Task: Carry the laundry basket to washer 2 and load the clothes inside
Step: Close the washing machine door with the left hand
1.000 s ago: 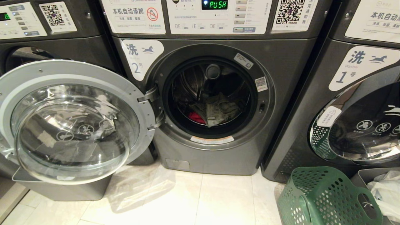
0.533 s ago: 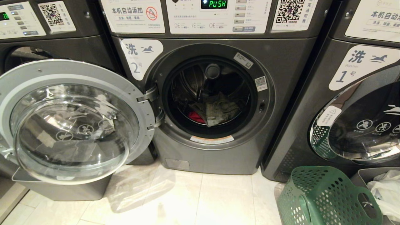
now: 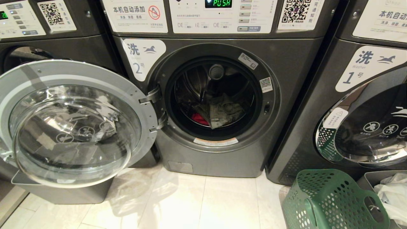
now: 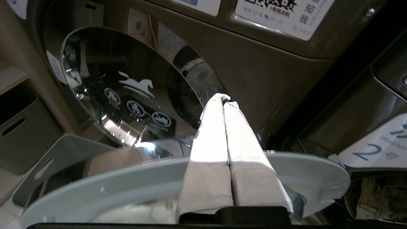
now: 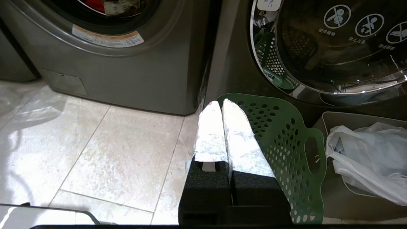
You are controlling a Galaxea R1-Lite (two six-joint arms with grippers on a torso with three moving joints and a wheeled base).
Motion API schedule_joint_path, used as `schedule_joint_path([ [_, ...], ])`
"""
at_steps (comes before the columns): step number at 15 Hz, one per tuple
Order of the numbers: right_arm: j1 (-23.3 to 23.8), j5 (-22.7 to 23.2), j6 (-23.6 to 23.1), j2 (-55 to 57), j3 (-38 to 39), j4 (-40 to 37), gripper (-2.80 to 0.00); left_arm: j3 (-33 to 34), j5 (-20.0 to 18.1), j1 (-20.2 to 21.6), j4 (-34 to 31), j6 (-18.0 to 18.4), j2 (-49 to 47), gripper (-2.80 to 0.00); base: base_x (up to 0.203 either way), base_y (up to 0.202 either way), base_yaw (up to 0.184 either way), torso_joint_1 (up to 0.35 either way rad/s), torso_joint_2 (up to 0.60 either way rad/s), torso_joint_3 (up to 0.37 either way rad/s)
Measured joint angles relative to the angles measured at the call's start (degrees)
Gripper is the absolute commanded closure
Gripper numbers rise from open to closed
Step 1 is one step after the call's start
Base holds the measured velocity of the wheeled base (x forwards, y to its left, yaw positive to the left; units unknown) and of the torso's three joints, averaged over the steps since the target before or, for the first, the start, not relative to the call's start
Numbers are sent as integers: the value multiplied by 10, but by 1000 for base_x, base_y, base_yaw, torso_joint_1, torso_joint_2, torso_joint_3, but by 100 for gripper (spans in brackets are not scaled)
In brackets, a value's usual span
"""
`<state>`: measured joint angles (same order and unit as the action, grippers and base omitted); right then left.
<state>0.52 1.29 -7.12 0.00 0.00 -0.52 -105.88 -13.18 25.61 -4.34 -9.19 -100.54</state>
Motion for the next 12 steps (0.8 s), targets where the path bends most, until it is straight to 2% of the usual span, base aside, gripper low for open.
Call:
schedule_joint_path([
  [4,0,-1,3,0,0,0,0,-45,-109,47,16,-16,-72,0,0,0,0,0,0,0],
  [8,0,-2,4,0,0,1,0,-48,-118,59,16,-85,-104,0,0,0,0,0,0,0],
  [12,0,-2,3,0,0,1,0,-48,-118,60,6,-99,-119,0,0,0,0,0,0,0],
])
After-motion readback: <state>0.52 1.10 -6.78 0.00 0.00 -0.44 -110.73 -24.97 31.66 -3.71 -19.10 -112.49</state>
